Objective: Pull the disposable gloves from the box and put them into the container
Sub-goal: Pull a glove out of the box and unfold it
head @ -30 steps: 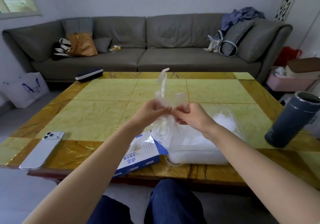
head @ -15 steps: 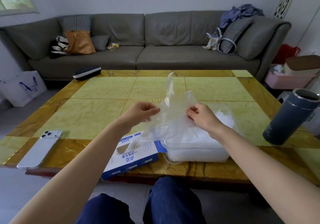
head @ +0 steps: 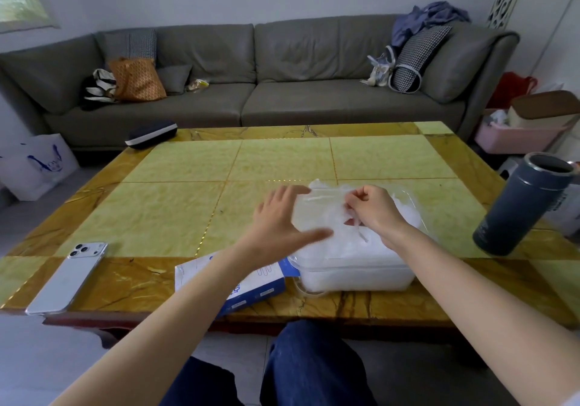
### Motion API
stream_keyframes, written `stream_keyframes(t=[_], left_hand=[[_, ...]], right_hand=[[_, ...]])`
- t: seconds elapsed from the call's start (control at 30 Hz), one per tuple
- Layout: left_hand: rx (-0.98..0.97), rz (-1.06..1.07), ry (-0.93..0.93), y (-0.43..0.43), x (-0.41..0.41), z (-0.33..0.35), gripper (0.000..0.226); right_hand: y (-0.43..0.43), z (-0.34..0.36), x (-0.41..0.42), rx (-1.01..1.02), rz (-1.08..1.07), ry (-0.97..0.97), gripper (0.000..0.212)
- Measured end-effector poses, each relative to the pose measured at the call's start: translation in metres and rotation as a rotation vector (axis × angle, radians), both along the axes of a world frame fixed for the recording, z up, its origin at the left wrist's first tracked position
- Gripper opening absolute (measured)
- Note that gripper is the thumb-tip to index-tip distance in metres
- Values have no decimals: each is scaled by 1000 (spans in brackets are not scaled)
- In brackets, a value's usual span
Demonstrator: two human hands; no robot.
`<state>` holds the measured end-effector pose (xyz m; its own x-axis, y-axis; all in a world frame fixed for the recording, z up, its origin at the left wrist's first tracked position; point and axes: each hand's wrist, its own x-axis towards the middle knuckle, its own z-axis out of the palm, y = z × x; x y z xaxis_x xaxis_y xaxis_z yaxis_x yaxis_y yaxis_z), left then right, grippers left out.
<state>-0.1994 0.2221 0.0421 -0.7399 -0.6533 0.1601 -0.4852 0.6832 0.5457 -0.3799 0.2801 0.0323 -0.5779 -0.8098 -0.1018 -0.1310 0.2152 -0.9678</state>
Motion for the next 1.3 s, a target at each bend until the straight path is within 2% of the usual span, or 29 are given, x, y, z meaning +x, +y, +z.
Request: stream_keyframes(t=[0.07, 0.13, 0.27, 0.3, 0.33, 0.4, 0.47, 0.53, 0.6, 0.63, 0.73, 0.77, 0.87, 1.07, 1.23, 1.3], left_hand=[[-285, -65, -250, 9, -8, -1, 90], [-332, -79, -326, 15, -15, -5, 87], [-292, 42, -112, 16, -21, -5, 26], [-282, 84, -76, 13, -22, -1, 20], [-273, 121, -69, 10, -22, 3, 19], [-257, 159, -111, 3, -22, 11, 20], [-226, 163, -156, -3, -23, 19, 20], [-196, 148, -147, -5, -26, 26, 18], [-180, 119, -116, -4, -30, 34, 17], [-180, 100, -106, -2, -32, 38, 16], [-176, 34, -115, -2, -31, 49, 14], [-176, 17, -127, -3, -30, 53, 14], [-171, 14, -141, -13, -29, 60, 13], [-164, 98, 21, -34, -56, 64, 13], [-405, 55, 425, -23, -62, 78, 11], [-508, 11, 432, -17, -55, 72, 11]], right_hand=[[0, 1, 2, -10, 2, 2, 13], [0, 1, 4, -13, 5, 18, 13], [3, -1, 1, 4, 46, -1, 10], [4, 0, 0, 33, 47, 55, 8], [7, 3, -2, 77, 39, 176, 15], [12, 11, -3, 113, 85, 396, 45], [19, 25, 3, 100, 239, 512, 73], [24, 32, 13, 142, 390, 717, 86], [23, 28, 18, 161, 404, 895, 82], [19, 23, 16, 139, 366, 930, 71], [8, 10, -1, 23, 252, 863, 13], [6, 9, -7, -11, 237, 814, 5], [2, 17, -21, -83, 211, 723, 5], [-7, 46, -40, -161, 12, 761, 14], [10, 64, -47, -398, -158, 923, 22], [22, 59, -46, -413, -125, 1001, 28]])
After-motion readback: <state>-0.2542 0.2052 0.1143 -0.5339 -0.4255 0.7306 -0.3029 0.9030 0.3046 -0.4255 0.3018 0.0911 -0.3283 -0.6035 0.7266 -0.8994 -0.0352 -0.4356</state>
